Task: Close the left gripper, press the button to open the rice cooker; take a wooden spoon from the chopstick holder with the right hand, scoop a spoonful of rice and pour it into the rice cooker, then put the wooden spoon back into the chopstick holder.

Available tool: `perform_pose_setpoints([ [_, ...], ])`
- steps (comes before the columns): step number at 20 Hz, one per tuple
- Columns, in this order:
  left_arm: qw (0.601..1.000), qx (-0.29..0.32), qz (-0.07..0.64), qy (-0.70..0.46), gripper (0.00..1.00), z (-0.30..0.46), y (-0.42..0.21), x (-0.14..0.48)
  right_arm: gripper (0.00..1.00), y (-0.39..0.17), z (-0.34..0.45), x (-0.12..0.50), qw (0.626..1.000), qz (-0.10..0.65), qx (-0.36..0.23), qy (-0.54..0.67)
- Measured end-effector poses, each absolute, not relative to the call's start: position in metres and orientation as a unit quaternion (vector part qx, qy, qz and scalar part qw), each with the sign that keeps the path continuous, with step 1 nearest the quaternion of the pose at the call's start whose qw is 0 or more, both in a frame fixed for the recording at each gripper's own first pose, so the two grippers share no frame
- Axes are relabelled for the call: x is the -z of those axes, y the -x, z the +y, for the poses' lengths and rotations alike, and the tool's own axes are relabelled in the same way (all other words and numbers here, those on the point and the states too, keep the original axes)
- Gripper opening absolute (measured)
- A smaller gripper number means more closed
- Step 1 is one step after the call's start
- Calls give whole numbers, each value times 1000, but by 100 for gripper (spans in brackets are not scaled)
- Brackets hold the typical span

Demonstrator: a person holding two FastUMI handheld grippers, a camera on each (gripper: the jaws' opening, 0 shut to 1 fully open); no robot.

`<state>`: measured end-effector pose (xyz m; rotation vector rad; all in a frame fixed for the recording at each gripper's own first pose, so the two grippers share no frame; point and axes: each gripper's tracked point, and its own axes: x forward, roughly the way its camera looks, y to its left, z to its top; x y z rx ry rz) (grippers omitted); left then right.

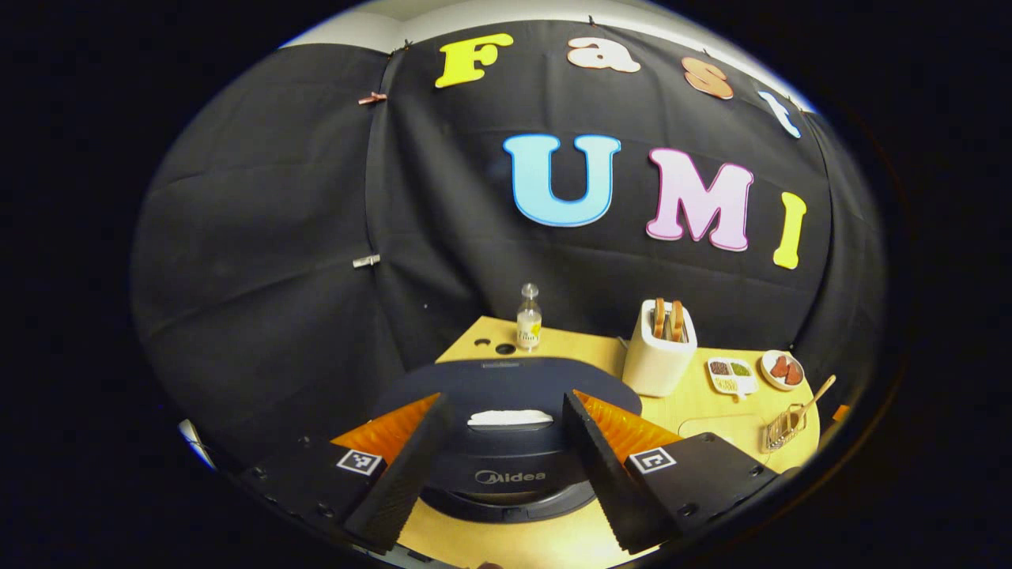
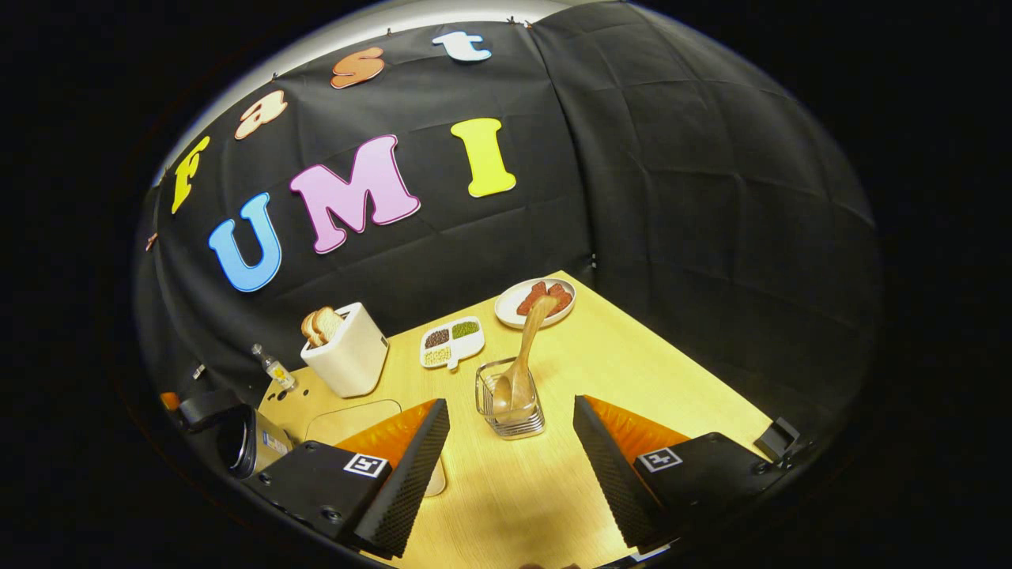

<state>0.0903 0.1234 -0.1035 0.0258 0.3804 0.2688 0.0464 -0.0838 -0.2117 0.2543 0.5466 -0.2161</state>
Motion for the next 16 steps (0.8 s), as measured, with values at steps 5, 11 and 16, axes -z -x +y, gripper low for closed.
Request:
perform_pose_setpoints([
  [5,972,-119,201,-20,98,122,-79,155,99,-37,-82,219,946,281,104,-122],
  [11,974,-112,194,-34,98,121,-73,180,99,-22,-64,237,940,311,88,-109],
  [16,974,-96,204,-34,99,120,-75,192,99,-16,-41,245,939,322,63,-101],
])
